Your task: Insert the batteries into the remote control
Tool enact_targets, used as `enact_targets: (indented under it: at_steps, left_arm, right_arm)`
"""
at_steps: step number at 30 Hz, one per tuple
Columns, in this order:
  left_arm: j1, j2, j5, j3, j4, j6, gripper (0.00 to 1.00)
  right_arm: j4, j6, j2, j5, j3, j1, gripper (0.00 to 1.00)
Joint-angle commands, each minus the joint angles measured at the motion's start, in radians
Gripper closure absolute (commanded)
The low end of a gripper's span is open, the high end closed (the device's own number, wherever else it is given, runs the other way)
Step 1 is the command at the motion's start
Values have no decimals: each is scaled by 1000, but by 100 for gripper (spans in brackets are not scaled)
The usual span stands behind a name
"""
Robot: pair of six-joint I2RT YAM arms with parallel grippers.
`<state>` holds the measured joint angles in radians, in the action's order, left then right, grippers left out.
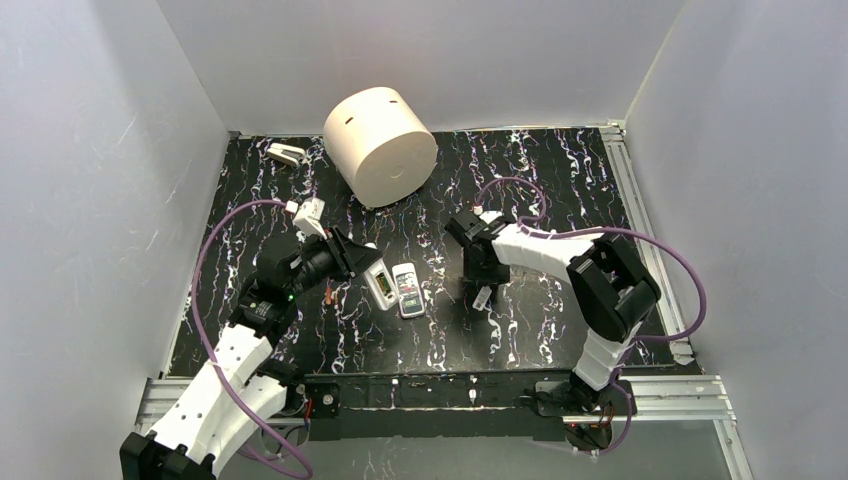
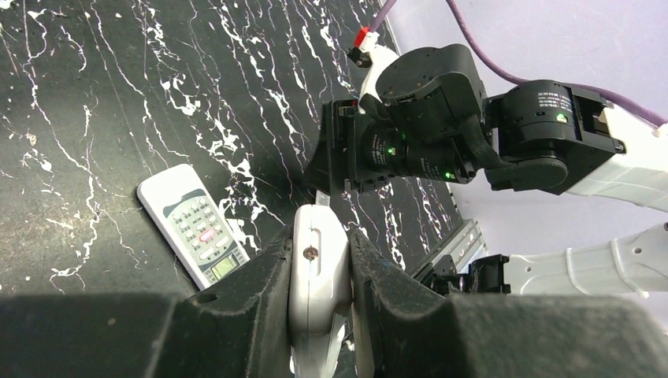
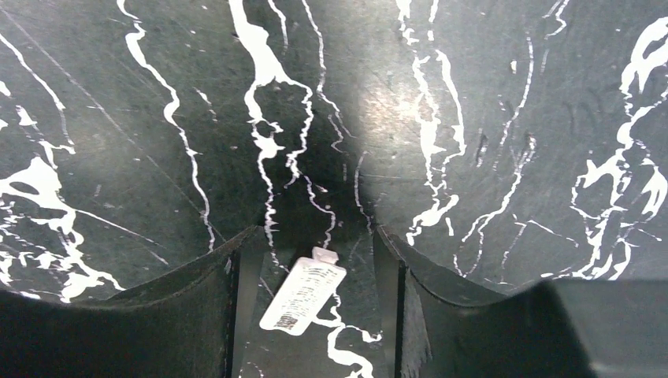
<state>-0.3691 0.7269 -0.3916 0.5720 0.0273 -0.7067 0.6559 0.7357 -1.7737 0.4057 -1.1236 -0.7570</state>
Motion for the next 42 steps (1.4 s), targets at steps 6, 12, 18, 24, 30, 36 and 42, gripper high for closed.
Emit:
enact_targets:
  at_steps: [6,12,18,24,30,36,42]
  left_arm:
    - [3,3,5,-5,1,12,100]
    - [2,22,-3,-3,16,1,100]
    - [2,35,-7,-6,23,-5,100]
    - [3,48,-11,-4,27,-9,100]
    - [2,31,44,7,-19,2,100]
    - [2,37,59,9,-49,5,100]
    - [2,40,59,9,-49,1,100]
  right_arm:
    - [142,-45,96,-12,158,2,43]
    - [142,-24,182,-137,242,0,45]
    - [115,-84,271,-266,284,-40,40]
    - [157,-30,327,-159,277,-71,37]
    - [188,34,397,-73,224,-123,36]
    - [124,49,336,-127,217,-224,33]
    - [77,59,280,-123,240,-258,33]
